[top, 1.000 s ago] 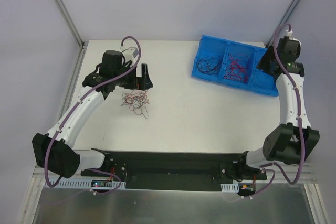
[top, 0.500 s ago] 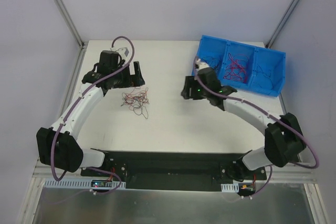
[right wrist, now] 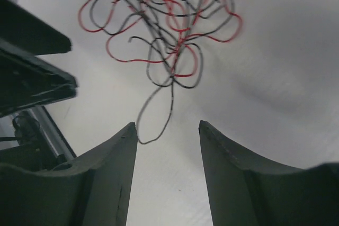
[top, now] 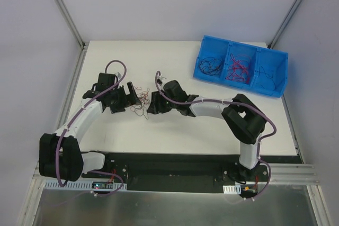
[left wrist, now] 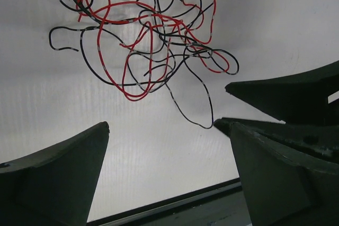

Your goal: Untangle the cables

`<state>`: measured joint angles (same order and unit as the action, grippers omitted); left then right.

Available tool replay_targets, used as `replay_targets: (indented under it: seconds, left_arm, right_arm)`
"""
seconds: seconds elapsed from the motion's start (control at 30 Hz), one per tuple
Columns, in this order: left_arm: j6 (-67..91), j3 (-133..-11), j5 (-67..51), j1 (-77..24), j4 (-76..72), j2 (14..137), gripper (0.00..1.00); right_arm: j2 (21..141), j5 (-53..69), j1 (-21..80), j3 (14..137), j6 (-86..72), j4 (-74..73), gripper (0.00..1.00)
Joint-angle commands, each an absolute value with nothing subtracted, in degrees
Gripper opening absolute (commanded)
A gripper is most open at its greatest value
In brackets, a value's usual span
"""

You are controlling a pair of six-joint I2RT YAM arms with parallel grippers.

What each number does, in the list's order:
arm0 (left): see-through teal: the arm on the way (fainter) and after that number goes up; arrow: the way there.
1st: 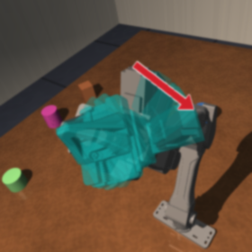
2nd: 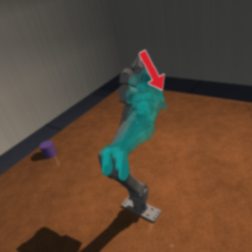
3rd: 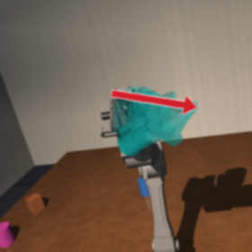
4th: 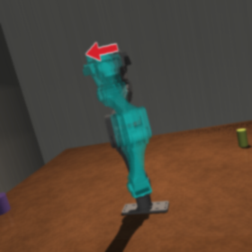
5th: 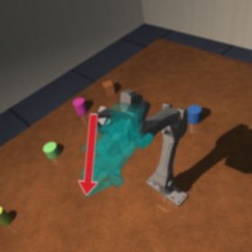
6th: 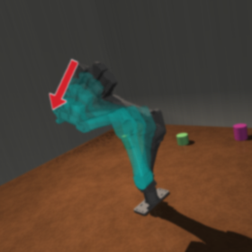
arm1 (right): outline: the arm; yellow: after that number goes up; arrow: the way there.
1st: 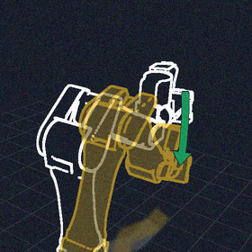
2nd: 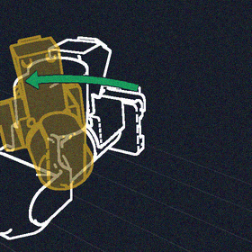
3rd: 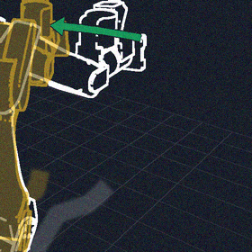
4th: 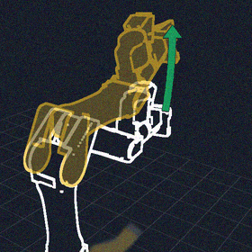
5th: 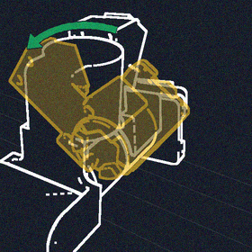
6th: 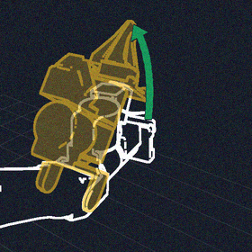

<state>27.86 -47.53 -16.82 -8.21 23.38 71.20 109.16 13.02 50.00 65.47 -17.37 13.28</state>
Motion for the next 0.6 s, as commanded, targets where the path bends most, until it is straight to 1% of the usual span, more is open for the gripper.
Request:
replay_targets:
  seconds: [0.0, 0.17, 0.27, 0.3, 0.33, 0.37, 0.4, 0.43, 0.47, 0.57]
  left_arm:
    - [29.1, -46.2, -18.6, -8.3, 22.1, 69.3, 0.96]
    - [29.8, -46.1, -18.8, -8.3, 22.1, 71.3, 0.95]
    - [30.0, -45.8, -19.2, -8.3, 22.0, 71.9, 0.95]
    - [29.9, -45.8, -19.2, -8.3, 22.1, 72.2, 0.95]
    - [29.8, -45.9, -19.2, -8.3, 22.0, 72.5, 0.95]
    - [29.4, -46.1, -19.3, -8.3, 22.0, 72.9, 0.95]
    - [29.3, -46.1, -19.2, -8.5, 22.0, 73.5, 0.95]
    - [29.3, -46.2, -18.6, -8.6, 22.1, 73.8, 0.96]
    - [29.4, -46.3, -17.8, -9.0, 22.3, 74.2, 0.96]
    - [30.1, -46.4, -14.0, -11.2, 22.9, 75.6, 0.98]
  right_arm:
    - [108.3, 14.9, 52.7, 64.0, -17.8, 23.1, 0.53]
    - [107.8, 14.2, 53.6, 61.7, -17.1, 25.9, 0.54]
    - [109.8, 15.3, 53.7, 63.5, -16.9, 25.0, 0.54]
    - [110.8, 16.2, 53.7, 64.6, -16.7, 24.3, 0.52]
    - [111.4, 17.0, 53.7, 65.4, -16.6, 24.2, 0.48]
    - [112.1, 17.5, 53.8, 66.1, -16.6, 24.3, 0.41]
    - [112.3, 18.1, 53.8, 66.4, -16.9, 24.7, 0.31]
    - [112.1, 18.5, 53.9, 66.5, -16.9, 25.0, 0.14]
    - [111.2, 17.8, 53.8, 66.1, -17.0, 25.0, 0.02]
    - [106.9, 15.6, 53.8, 62.5, -16.7, 25.3, 0.00]
